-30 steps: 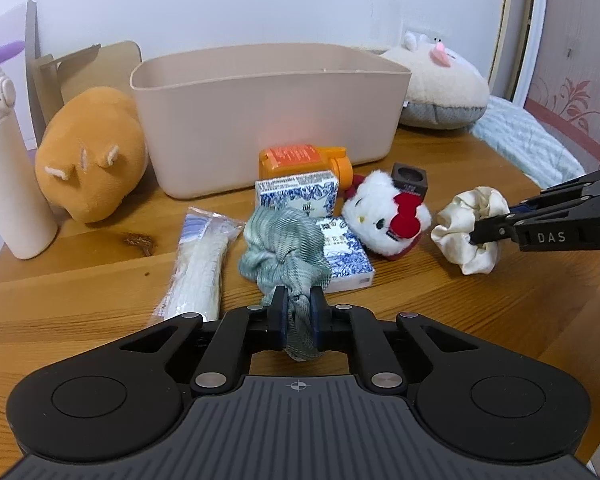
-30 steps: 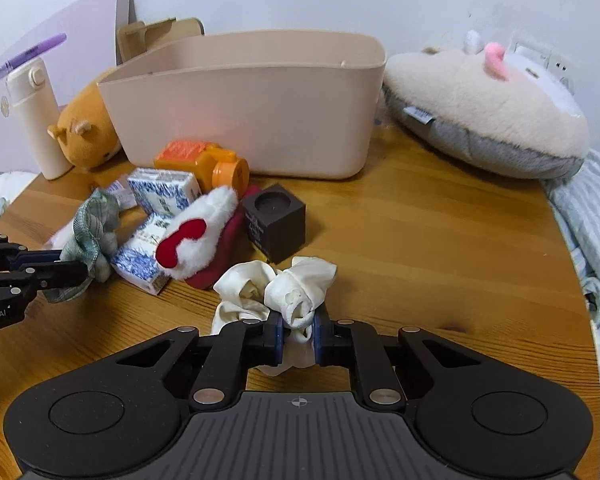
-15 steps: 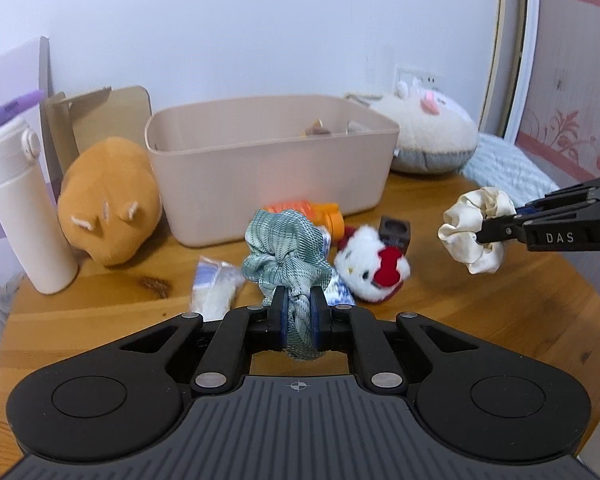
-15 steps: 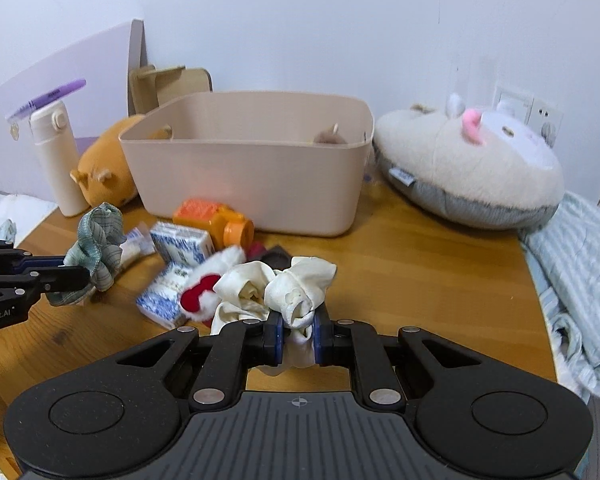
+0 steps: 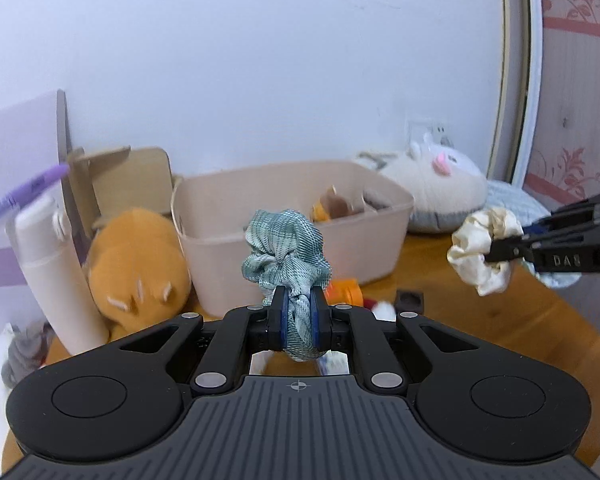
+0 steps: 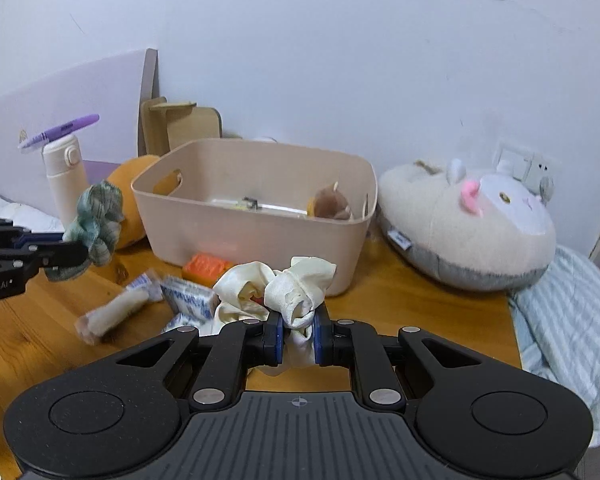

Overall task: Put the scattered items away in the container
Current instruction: 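Lift both scrunchies and carry them over the beige basket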

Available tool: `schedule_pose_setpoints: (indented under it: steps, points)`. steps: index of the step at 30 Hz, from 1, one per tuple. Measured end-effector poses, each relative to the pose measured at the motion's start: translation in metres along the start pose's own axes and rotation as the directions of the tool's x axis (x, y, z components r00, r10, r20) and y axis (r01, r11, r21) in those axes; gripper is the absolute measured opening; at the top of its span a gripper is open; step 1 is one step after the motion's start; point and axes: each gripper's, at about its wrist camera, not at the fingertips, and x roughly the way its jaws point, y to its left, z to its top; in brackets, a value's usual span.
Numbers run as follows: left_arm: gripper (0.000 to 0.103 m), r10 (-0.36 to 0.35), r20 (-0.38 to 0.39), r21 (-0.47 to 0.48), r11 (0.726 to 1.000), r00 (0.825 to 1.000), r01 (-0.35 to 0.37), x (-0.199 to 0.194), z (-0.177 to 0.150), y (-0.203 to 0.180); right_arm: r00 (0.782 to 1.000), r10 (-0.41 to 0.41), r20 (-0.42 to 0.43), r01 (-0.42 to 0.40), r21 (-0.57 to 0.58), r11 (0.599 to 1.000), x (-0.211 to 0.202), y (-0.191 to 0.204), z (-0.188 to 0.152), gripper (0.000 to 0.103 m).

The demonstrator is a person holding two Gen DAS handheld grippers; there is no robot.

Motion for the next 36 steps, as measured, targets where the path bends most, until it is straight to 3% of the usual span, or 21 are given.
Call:
schedule_pose_setpoints:
  steps: [10,15,23,29,36]
  points:
    - [0.011,0.050,0.094,0.013,0.999,0.994,-0.051,0.011,0.040,0.005,1.000,-0.005,0.007,0.005,-0.024,1.000,0.011,-0.005,0.034,0.012]
    - [0.011,0.067,0.108,0.021,0.997,0.992,-0.069,0.029,0.057,0.008,0.999,-0.042,0.023,0.043,-0.035,0.998,0.022,-0.005,0.051,0.013]
    - [0.011,0.096,0.125,0.029,0.995,0.988,-0.100,0.061,0.086,0.013,0.999,-0.029,0.041,0.031,-0.047,0.998,0.044,-0.004,0.077,0.013]
    - [0.011,0.123,0.114,0.017,0.992,0.986,-0.126,0.089,0.104,0.021,0.999,-0.025,0.046,0.027,-0.036,0.999,0.062,-0.004,0.096,0.013]
    - [0.011,0.159,0.036,-0.015,0.987,0.987,-0.159,0.137,0.111,0.041,0.999,-0.030,0.014,0.030,-0.031,0.999,0.096,-0.002,0.113,0.013]
